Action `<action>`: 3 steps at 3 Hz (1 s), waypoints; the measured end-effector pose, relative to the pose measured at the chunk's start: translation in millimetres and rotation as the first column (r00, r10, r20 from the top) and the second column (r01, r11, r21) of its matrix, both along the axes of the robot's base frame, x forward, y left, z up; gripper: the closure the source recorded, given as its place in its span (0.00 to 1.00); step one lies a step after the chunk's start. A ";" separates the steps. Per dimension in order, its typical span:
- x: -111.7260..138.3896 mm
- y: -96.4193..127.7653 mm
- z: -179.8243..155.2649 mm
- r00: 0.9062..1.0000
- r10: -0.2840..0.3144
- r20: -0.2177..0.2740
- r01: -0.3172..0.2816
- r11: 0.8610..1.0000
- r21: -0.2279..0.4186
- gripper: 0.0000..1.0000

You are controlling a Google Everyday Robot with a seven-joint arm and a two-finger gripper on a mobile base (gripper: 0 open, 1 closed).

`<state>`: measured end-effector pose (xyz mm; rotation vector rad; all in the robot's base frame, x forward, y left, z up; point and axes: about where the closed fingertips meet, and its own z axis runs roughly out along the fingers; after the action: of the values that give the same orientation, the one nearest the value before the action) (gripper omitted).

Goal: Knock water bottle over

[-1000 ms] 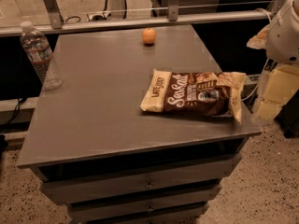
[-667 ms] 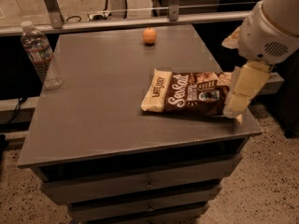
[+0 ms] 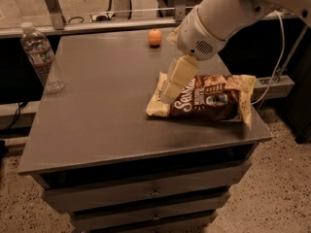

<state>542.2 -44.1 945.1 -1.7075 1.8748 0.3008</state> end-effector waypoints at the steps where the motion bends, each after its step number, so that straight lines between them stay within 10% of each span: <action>1: 0.0 0.0 0.0 1.000 0.000 0.000 0.000 1.000 0.000 0.00; 3: 32.2 56.5 0.6 0.998 0.056 0.042 -0.061 0.989 0.135 0.00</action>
Offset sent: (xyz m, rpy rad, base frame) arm 0.0101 0.0213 0.0012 0.0857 -0.0195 0.0394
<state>574.4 12.4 945.7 -1.6668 1.7382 0.4074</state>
